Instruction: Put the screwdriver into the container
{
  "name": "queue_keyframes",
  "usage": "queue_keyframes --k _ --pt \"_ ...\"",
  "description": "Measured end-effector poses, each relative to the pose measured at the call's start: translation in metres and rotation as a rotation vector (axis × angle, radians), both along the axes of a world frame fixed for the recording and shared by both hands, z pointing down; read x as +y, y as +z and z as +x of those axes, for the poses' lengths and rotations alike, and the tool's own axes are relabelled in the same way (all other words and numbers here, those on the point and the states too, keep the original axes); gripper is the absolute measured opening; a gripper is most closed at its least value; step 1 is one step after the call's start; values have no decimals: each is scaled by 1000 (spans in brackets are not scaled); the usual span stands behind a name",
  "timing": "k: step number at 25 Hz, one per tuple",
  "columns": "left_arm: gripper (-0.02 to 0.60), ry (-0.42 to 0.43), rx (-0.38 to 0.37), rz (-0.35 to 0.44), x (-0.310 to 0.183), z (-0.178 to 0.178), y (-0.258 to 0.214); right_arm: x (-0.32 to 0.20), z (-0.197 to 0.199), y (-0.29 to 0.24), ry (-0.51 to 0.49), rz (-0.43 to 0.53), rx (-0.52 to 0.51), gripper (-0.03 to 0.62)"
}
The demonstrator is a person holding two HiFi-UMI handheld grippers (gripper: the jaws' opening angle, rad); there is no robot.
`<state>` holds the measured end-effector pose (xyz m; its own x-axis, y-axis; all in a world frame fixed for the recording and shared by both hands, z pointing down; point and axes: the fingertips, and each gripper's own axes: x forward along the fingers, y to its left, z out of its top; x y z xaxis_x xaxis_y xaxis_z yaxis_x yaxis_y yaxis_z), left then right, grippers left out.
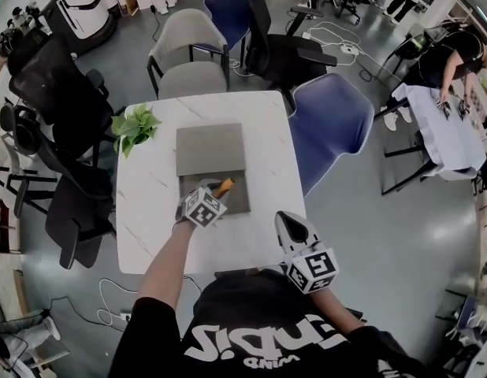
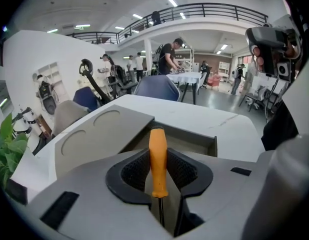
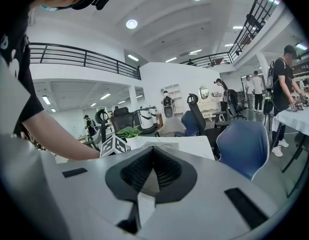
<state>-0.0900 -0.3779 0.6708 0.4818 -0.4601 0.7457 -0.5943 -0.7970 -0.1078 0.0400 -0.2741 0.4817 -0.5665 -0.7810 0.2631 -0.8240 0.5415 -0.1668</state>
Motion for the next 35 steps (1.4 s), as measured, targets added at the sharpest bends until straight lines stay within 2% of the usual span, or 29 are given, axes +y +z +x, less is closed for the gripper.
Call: queue_keyframes --k 10,18,24,27,28,31,35 --pt "115 -61 9 -115 -6 2 29 -7 7 6 28 -21 11 12" --pt "118 -66 6 -150 -4 2 35 -12 7 9 38 -30 16 12" --pt "138 -70 12 -146 -4 3 32 -14 6 11 34 -34 11 12" --pt "138 -75 21 -119 -5 0 23 -14 2 12 28 -38 11 12" --pt "128 -82 26 -105 -5 -1 19 -14 2 12 24 -38 11 12" --pt "41 -113 51 -61 -7 -6 5 -14 -1 13 12 -36 8 12" --pt "14 -133 100 -12 -5 -11 -23 -13 -8 11 -9 -31 4 12"
